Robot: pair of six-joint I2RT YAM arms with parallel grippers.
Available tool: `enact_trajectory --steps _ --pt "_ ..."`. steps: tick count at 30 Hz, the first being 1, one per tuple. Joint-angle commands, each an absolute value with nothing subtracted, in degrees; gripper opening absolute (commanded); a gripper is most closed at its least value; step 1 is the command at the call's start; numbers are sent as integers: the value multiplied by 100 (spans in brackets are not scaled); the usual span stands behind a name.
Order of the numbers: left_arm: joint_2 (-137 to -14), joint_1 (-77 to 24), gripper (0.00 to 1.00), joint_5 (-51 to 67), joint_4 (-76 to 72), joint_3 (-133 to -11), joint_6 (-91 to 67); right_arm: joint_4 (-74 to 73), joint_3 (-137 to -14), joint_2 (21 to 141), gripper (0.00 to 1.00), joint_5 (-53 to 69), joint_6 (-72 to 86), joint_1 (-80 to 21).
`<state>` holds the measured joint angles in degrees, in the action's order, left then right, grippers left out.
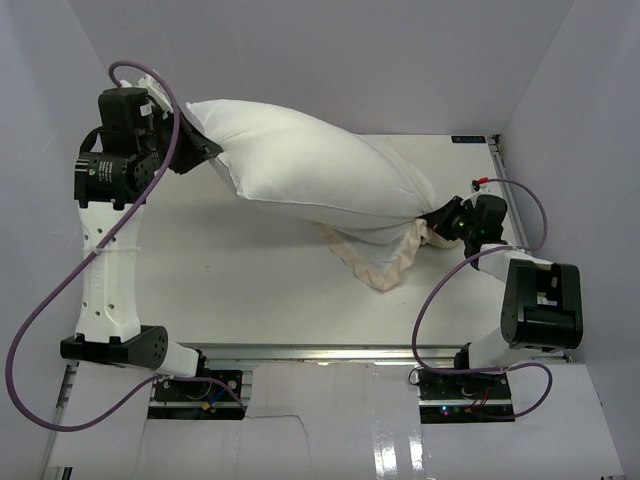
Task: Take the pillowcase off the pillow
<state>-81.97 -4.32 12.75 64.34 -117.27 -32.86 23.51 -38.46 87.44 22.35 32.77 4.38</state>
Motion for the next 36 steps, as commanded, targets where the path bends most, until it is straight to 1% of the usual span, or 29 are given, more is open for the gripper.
enact_trajectory --steps 1,3,7,10,11,13,14,17,18,19,20,22,23,24,25,26,29,31,32,33,35,36 --pt "-7524 -9 0 -493 5212 -12201 -2962 2048 -3814 9008 8 395 3181 1318" --pt "-7410 -9 0 -483 5177 -12016 -2962 2013 -3946 9140 8 457 3261 1371" --pt "-7128 -9 0 -834 4948 -11418 -2839 2004 -4139 9299 8 405 3287 1380" --pt "-6849 -9 0 -792 4695 -10655 -2821 2004 -4113 9264 8 167 3200 1389" --pt "-6725 -9 0 -469 4519 -9887 -2847 2021 -4070 9246 8 280 3130 1389" --pt "-6409 -9 0 -378 4177 -9118 -2935 2310 -3921 9168 8 552 3129 1389" --pt "-6294 -9 0 -369 4053 -8383 -2970 2416 -3763 9132 8 806 3181 1397" --pt "-5917 -9 0 -343 3517 -7412 -2892 2601 -3569 8922 8 1045 3226 1397" --pt "-5898 -9 3 -508 3403 -6974 -2831 2610 -3481 8877 8 1159 3243 1389" --pt "-5924 200 11 -614 3297 -6813 -2821 2567 -3463 8833 8 1195 3261 1397" --pt "-6063 254 15 -659 3270 -6707 -2813 2558 -3454 8807 8 1265 3269 1397" --pt "-6257 430 27 -336 3374 -6697 -2839 2741 -3340 8763 8 1467 3296 1380" --pt "-6327 439 49 -177 3401 -6741 -2848 2794 -3288 8737 8 1616 3305 1371" --pt "-6354 448 63 -10 3410 -6776 -2848 2821 -3244 8693 8 1669 3305 1362" --pt "-6320 448 74 226 3393 -6889 -2769 2873 -3147 8675 8 1740 3287 1336" --pt "-6285 440 97 385 3366 -6986 -2655 2909 -3077 8640 8 1810 3278 1327" --pt "-6249 439 98 1254 3366 -7487 -2303 3111 -2787 8430 8 1802 3234 1248" --pt "-6319 300 98 2025 3244 -7576 -2390 3164 -2629 8315 8 1810 3226 1178" --pt "-6372 142 98 2126 3104 -7541 -2408 3181 -2584 8184 8 1819 3217 1152" --pt "-6598 -521 98 2075 3085 -7532 -2382 3173 -2540 8104 8 1811 3208 1073" --pt "-6985 -1323 98 1085 3207 -7680 -2068 3190 -2392 7842 8 1749 3173 950" --pt "-7222 -1980 98 785 3304 -7786 -1987 3147 -2347 7744 8 1723 3155 810"
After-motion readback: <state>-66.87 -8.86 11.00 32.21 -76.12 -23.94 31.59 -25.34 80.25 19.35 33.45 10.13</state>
